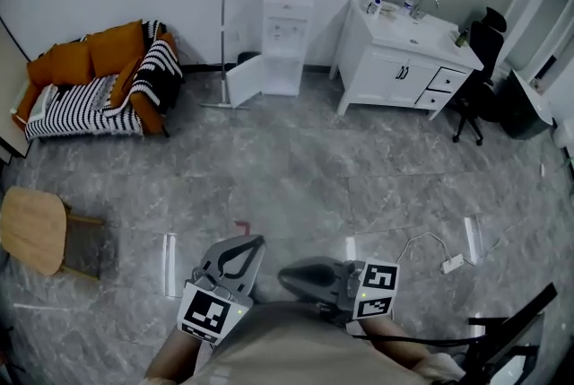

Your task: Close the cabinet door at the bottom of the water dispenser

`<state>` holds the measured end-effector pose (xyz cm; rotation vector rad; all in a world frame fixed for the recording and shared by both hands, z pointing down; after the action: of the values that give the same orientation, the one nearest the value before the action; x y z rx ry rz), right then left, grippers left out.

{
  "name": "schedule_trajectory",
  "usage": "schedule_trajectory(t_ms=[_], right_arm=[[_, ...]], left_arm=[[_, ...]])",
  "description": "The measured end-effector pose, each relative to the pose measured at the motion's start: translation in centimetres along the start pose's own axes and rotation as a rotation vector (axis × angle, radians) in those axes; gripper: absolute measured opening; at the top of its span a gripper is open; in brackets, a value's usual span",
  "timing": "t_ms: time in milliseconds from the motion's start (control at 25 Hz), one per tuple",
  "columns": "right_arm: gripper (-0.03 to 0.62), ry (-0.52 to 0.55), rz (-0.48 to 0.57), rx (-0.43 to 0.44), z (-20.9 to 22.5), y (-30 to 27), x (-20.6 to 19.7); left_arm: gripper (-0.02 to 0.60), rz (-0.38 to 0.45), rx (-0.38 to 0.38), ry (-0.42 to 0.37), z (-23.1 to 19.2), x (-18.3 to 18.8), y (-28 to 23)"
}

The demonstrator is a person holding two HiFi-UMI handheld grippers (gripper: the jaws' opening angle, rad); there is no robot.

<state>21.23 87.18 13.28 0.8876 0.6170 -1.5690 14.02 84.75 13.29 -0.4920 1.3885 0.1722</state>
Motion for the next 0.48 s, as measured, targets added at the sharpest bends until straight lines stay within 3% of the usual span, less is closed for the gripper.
schedule_trajectory(t_ms=[240, 480], right_arm=[[0.015, 0.057, -0.122, -0.011, 0.9, -7.0, -0.8], [0.015, 0.050, -0.154, -0.051, 2.6, -11.2, -0.2]], left_arm=[[-0.009, 0.024, 0.007, 0.075, -6.7, -2.4, 3.0], [-0.009, 0.031, -0.036, 0.072, -10.4, -3.4, 4.0]])
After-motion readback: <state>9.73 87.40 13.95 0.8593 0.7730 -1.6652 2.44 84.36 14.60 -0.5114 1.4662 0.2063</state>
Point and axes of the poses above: the fingertips, and each gripper's own axes: y backward along the fingers, z to its right, x out of its top, the point moved 2 cm from there along y, backward along the fingers, and after that the axes turned 2 degrees about -y, right-handed, at the moved point
